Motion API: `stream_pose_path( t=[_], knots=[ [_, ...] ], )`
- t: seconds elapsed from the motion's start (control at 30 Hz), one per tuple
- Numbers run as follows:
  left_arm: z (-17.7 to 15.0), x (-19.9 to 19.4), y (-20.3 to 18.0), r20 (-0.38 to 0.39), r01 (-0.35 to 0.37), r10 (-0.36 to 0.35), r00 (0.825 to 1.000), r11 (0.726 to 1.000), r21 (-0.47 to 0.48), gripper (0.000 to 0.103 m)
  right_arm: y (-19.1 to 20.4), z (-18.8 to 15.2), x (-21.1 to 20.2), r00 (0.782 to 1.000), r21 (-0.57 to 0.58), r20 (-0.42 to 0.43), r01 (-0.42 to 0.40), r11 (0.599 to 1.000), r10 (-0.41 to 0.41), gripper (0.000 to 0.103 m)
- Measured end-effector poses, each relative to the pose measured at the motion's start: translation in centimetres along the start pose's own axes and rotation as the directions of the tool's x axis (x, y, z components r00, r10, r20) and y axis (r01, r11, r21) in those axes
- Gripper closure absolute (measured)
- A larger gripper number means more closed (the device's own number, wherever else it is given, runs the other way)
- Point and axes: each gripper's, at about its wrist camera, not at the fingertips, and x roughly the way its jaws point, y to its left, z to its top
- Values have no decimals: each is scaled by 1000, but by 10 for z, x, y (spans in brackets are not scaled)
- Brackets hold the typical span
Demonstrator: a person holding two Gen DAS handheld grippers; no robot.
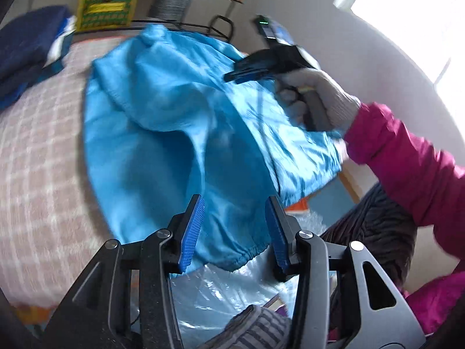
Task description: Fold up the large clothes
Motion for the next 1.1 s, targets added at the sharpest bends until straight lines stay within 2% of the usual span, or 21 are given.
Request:
stream_pose_path(
  t=[0.13, 0.2, 0.27, 0.4, 0.57, 0.6, 0.63, 0.7, 0.97, 1.0, 1.1],
  knots=[
    [-17, -5, 27, 30, 42, -37, 999, 983, -179, 58, 45, 14, -35, 993, -116, 62, -97, 988, 104, 66],
    [-20, 1, 34, 23, 48, -44, 999, 974, -219, 58, 79, 20, -41, 986, -200, 55, -142, 969, 156, 64],
    [-21, 13, 37, 15, 24, -21, 1000, 970, -244, 58, 109, 23, -40, 984, -261, 35, -159, 952, 174, 63],
    [-21, 30, 47, 27, 23, -16, 1000, 956, -294, 58, 159, 42, -16, 986, -348, -1, -156, 924, 166, 59],
    [-27, 44, 55, 60, 70, -53, 997, 938, -339, 58, 187, 63, 36, 986, -326, -70, -166, 931, 152, 59],
    [-29, 46, 56, 69, 88, -68, 995, 935, -344, 62, 193, 65, 47, 987, -332, -81, -155, 930, 136, 59],
    [-31, 47, 56, 72, 99, -79, 994, 934, -343, 78, 198, 67, 55, 988, -339, -90, -147, 929, 123, 59],
    [-29, 49, 54, 67, 95, -77, 995, 938, -334, 96, 209, 71, 72, 990, -355, -106, -126, 926, 94, 59],
    [-30, 46, 50, 88, 142, -119, 989, 932, -332, 103, 240, 84, 129, 989, -385, -146, -55, 921, -2, 59],
    [-30, 45, 50, 89, 142, -118, 989, 932, -334, 103, 244, 83, 137, 988, -401, -152, -27, 915, -38, 59],
    [-36, 36, 54, 98, 152, -125, 987, 925, -349, 103, 245, 83, 149, 981, -415, -163, 25, 910, -102, 89]
  ],
)
